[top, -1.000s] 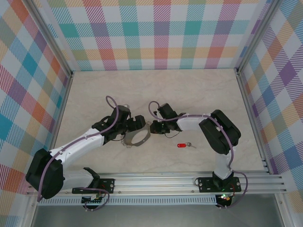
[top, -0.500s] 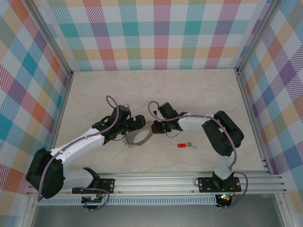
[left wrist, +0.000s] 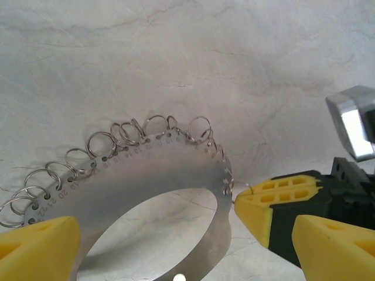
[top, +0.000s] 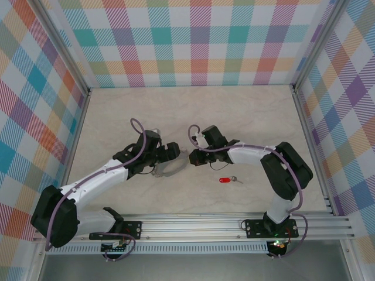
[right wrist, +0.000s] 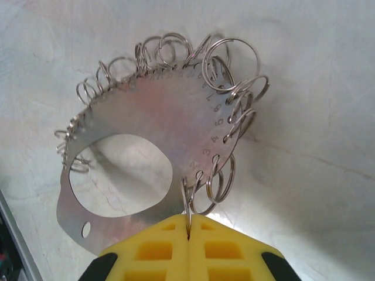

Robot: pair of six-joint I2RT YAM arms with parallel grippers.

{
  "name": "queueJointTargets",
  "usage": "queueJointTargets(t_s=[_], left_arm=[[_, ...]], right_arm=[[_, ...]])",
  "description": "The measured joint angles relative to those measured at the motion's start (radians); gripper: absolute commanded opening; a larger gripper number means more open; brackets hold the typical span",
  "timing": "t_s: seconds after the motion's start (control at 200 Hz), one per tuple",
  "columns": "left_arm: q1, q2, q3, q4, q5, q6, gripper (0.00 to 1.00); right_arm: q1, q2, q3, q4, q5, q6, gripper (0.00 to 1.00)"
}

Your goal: Put the keys on the keyring

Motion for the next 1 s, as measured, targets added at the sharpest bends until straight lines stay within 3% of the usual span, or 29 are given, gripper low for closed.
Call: queueJointTargets(t_s=[0.52, 0.89, 1.0], left_arm=[[0.069, -0.004, 0.045, 0.011, 0.169, 0.091, 0.62], [0.103, 0.079, 0.286, 0.077, 0.4, 0.206, 0.59], [0.118, 0.117, 0.338, 0.091, 0.472, 0.24, 0.53]], right_arm=[[-0.082, -0.212, -0.017, 0.01, -0.082, -0.045, 0.0], [-0.175, -0.275, 0.124, -0.029, -0.219, -0.078, 0.0], [-0.192, -0.275, 0.16, -0.033, -0.268, -0.082, 0.0]])
